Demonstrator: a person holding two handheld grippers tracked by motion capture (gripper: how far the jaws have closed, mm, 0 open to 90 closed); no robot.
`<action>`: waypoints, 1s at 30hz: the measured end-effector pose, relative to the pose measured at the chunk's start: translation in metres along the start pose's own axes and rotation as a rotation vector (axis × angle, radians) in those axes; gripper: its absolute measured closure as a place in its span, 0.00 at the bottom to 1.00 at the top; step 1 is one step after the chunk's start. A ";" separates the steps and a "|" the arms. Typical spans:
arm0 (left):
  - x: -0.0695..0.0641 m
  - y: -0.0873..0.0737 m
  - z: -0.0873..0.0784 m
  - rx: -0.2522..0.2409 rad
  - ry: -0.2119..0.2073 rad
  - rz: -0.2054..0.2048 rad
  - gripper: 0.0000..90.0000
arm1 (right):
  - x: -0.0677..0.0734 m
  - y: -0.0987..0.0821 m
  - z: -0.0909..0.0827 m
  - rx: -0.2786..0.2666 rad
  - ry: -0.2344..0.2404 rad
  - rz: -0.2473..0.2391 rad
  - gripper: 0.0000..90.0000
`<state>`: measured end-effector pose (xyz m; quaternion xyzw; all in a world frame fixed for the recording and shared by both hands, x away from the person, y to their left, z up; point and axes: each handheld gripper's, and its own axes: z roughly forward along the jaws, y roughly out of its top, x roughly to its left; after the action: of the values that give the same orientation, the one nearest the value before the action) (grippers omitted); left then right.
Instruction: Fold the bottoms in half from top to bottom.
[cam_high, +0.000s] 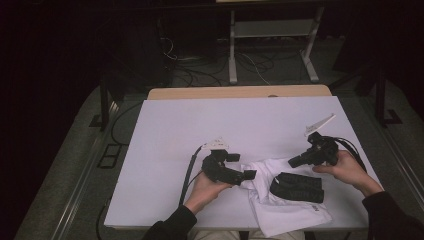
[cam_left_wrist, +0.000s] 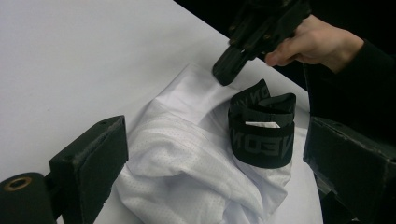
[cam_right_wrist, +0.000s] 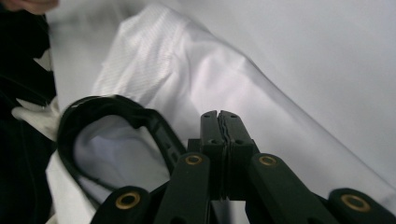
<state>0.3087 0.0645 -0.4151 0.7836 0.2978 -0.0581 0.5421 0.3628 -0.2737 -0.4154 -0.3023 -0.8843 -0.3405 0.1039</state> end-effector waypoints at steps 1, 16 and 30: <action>0.000 0.000 0.000 0.002 -0.001 0.001 0.06 | -0.001 0.001 0.003 0.013 0.003 0.002 0.97; 0.000 -0.001 0.003 0.005 -0.006 -0.004 0.06 | -0.013 0.003 0.034 0.163 0.152 0.014 0.97; 0.002 -0.002 0.003 0.007 -0.005 -0.020 0.06 | 0.022 -0.009 0.013 0.089 0.220 -0.005 0.96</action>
<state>0.3101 0.0630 -0.4195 0.7825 0.3041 -0.0665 0.5393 0.3396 -0.2604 -0.4211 -0.2562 -0.8824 -0.3324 0.2128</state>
